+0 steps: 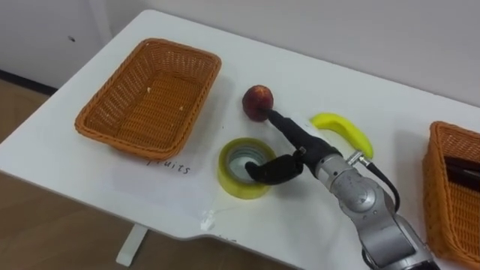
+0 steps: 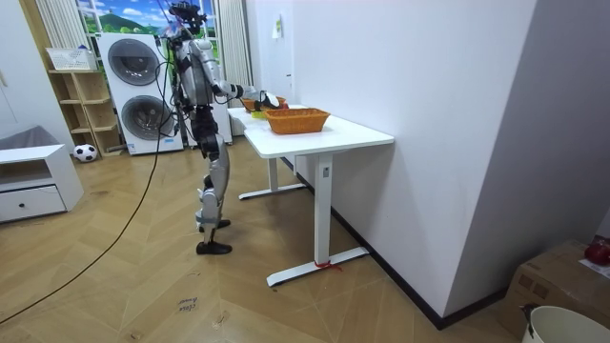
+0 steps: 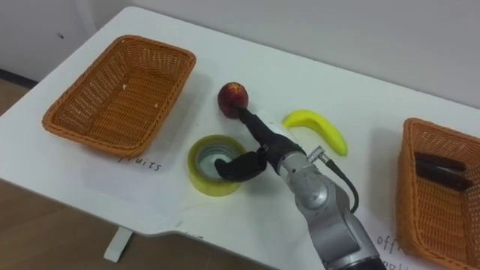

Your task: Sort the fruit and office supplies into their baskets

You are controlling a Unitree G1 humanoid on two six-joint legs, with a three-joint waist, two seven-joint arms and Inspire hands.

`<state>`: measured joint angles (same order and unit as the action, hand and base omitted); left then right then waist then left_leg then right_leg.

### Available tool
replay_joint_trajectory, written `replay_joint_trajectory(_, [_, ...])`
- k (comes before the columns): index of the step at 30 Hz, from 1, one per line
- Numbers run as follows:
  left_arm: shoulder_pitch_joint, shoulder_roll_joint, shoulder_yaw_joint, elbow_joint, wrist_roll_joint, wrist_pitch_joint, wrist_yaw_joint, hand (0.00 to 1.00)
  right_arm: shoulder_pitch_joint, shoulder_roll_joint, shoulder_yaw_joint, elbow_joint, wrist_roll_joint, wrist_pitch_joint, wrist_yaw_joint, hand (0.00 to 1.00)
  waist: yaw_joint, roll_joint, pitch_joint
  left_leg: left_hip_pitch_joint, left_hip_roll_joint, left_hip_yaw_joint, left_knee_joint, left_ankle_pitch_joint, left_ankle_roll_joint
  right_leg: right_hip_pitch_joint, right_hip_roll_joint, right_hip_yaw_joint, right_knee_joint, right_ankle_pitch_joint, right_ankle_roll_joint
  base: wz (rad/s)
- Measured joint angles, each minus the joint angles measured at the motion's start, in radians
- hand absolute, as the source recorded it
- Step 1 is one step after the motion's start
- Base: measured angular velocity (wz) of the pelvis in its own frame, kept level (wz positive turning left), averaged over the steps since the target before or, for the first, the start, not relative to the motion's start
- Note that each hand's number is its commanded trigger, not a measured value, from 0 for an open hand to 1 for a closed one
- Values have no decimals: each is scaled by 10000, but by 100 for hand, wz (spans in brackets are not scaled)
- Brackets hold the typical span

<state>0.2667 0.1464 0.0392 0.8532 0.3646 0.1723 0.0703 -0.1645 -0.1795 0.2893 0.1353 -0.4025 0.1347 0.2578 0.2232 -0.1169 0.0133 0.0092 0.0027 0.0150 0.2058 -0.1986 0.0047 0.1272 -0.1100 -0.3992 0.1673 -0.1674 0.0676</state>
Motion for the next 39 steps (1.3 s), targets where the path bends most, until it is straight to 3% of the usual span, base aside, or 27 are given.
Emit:
replay_joint_trajectory(6, [-12, 2, 217, -12, -8, 101, -125, 0, -24, -52, 0, -400, -396, 396, 676, 0, 4, -58, -40, 41, -6, -7, 3, 1, 1, 25, -3, 127, 0, 0, 0, 0])
replay_joint_trajectory(12, [-36, 22, 430, 89, -12, 100, -130, 0, -142, -204, -78, -404, -408, 521, 1300, 0, 4, -81, -14, 196, -9, -3, 10, 3, 4, 158, -18, 87, 0, -1, 1, 0])
replay_joint_trajectory(15, [0, 2, 654, 89, -2, 89, -139, 0, -142, -417, -104, -605, -659, 569, 1724, 0, 23, -174, 7, 157, 3, 3, 9, 2, 4, 158, -16, -14, 3, -2, 2, 0])
replay_joint_trajectory(21, [18, 176, 843, 86, 3, 84, -153, 0, -158, -876, -672, -817, -1566, 640, 2603, 0, 31, -458, -66, 32, 1, -5, 29, 2, 4, 87, -17, -149, 5, -1, 1, 0])
replay_joint_trajectory(25, [-4, 349, 843, 83, 5, 1, -149, 0, -322, -1224, -895, -838, -2228, 656, 2974, 0, 35, -632, -17, -62, 6, 7, 149, 2, 4, -11, -12, -119, 5, 0, 0, 0])
replay_joint_trajectory(31, [-83, 363, 850, 80, -1, -129, -113, 0, -323, -1315, -959, -1214, -3198, 852, 3539, 0, 89, -681, -26, -57, 21, 32, 148, 3, 3, -61, 0, -6, 9, 0, 0, 0])
replay_joint_trajectory(39, [-361, 360, 1208, 323, -3, -257, 79, 0, -394, -1619, -960, -1355, -3536, 1105, 4097, 0, 261, -768, 57, -30, 18, 61, 162, 2, 4, -60, 26, 420, 6, 0, -1, -1])
